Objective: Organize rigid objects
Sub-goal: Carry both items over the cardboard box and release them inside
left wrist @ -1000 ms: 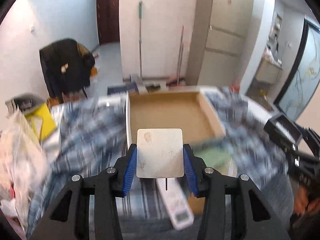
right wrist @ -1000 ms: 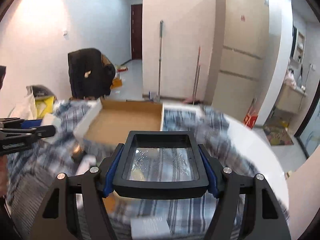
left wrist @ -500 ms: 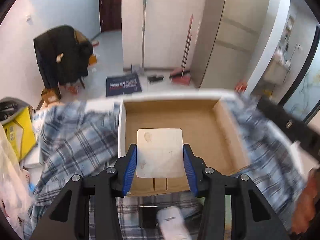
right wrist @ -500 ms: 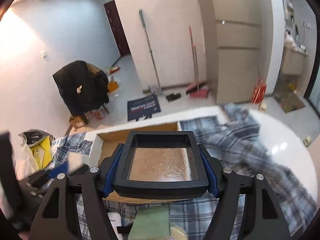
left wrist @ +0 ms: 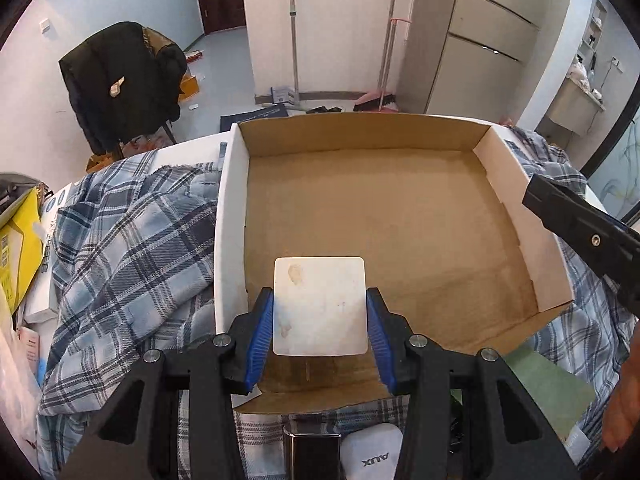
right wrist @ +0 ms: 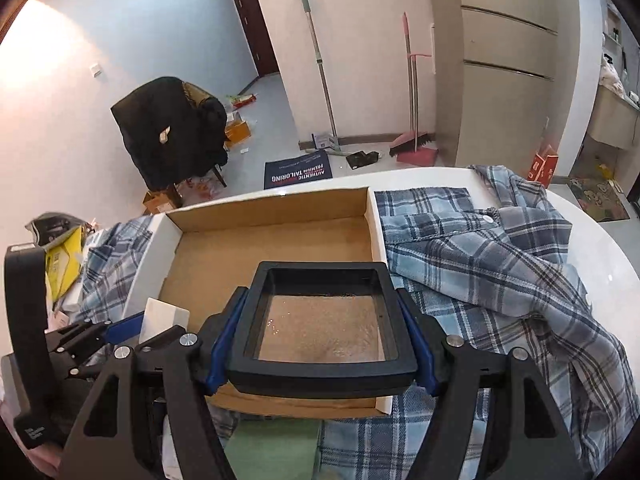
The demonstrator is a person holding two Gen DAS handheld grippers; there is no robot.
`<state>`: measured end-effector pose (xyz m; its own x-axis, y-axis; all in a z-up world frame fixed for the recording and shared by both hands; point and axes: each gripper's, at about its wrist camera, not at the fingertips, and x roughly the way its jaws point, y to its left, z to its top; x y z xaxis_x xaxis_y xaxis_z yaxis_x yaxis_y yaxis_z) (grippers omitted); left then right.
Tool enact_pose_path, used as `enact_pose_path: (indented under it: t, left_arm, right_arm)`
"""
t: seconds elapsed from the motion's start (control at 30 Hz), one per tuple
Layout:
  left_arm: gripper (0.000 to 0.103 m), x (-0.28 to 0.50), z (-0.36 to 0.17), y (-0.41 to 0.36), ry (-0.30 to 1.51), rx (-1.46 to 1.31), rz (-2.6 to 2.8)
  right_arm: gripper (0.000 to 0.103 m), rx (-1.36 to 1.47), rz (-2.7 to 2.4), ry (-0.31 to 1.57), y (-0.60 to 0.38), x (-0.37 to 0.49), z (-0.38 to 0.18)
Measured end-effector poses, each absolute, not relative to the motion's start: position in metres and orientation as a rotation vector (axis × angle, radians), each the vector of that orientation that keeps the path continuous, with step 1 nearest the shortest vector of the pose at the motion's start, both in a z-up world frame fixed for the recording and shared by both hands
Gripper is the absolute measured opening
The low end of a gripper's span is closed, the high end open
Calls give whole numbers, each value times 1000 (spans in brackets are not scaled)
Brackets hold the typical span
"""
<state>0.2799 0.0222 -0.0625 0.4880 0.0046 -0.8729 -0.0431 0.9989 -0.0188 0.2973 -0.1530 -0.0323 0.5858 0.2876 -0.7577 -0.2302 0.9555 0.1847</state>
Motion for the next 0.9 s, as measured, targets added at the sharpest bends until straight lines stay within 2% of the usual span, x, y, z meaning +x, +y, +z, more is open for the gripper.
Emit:
enact_pose_path:
  t: [0.2,0.23,0.27,0.37,0.43,0.47,0.53,0.7,0.77,0.9]
  left_arm:
    - [48,285,-71,17,1079,-22,33]
    - [55,286,-73,16,1092,-23,26]
    - [67,286,-74,15,1096,-32,16]
    - [71,281,-62,17,1035,-67,-9]
    - [74,274,-46,19,961,-73,3]
    - [80,270,-37,22,910,-81,19]
    - [85,261,-21,28,806,-97,58]
    - [88,228,15,37,458,-127,86]
    - [103,222,23,37,394,-108,112]
    - [103,206,38,32,273,-61,101]
  right_arm:
    - [69,61,331,902,-150,299,-39]
    - [69,57,329,903,-149,299,-40]
    - [69,53,327,904,-148,299,-41]
    - [69,50,326,903,-148,300,-43]
    - [69,55,327,894,-148,299,-43]
    - [69,56,330,893,-148,300,-43]
    - [69,57,338,895,-145,299,-45]
    - [69,89,369,912,-142,301,-50]
    - [69,66,377,914,-139,302,-52]
    - [69,32,367,943,-134,305,-60]
